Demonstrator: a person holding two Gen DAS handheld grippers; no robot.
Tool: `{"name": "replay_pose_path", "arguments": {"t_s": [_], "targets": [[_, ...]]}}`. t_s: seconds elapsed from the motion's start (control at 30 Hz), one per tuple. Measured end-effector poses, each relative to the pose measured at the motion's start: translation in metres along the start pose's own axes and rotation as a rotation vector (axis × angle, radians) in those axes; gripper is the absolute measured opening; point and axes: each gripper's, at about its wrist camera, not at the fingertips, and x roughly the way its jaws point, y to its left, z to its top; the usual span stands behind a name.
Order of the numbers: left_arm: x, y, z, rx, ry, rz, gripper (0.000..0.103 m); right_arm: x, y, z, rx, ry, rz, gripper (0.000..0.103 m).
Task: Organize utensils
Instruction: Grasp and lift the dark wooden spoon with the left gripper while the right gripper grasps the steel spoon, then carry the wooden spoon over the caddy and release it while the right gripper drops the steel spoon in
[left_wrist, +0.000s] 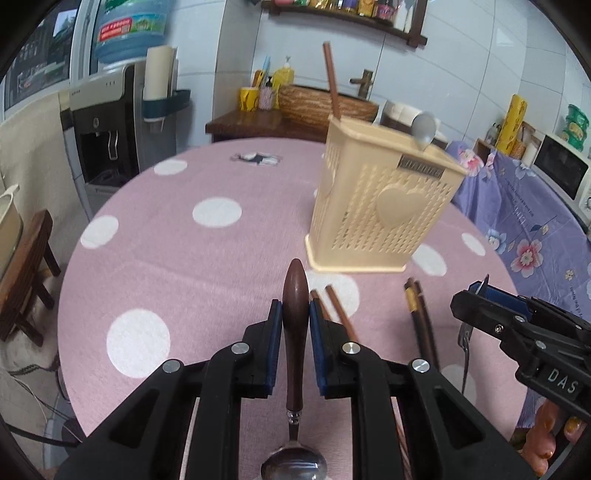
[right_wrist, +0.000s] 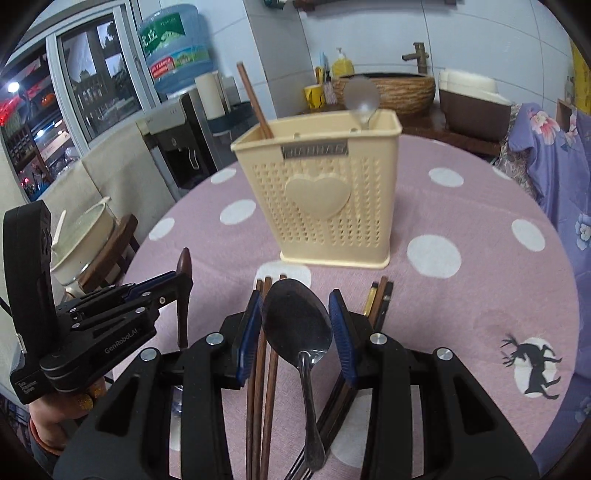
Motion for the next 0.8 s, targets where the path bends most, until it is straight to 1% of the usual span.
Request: {"name": "replay_pose_path", "arguments": {"t_s": [0.13,0.23,0.43,0.53,0.8], "targets": [[-0.017,-0.003,0.011,0.006,-0.05,-0.011,0.016,-0.018,-0.003,0.012,0.015,-0.036,0.02,0.037],[-0.021,-0.003,0.015,0.009,-0.072,-0.004,0.016,-0.025,-0.003,0.018,0.012,-0.055,0.013,0.037],[-0.023,-0.003,0.02,0.013,-0.093,-0.003,0.016,-0.027,0.001,0.022,-0.006,-0.07,0.014,0.037],[-0.028,-0.003,0.022,0.01,-0.117,-0.007,0.016,-0.026,0.0,0.022,-0.008,-0.072,0.02,0.037],[-0.038,-0.006,0.032,0.031,-0.154,-0.016,0.016,-0.029,-0.002,0.029,-0.008,-0.09,0.032,0.037]]}}
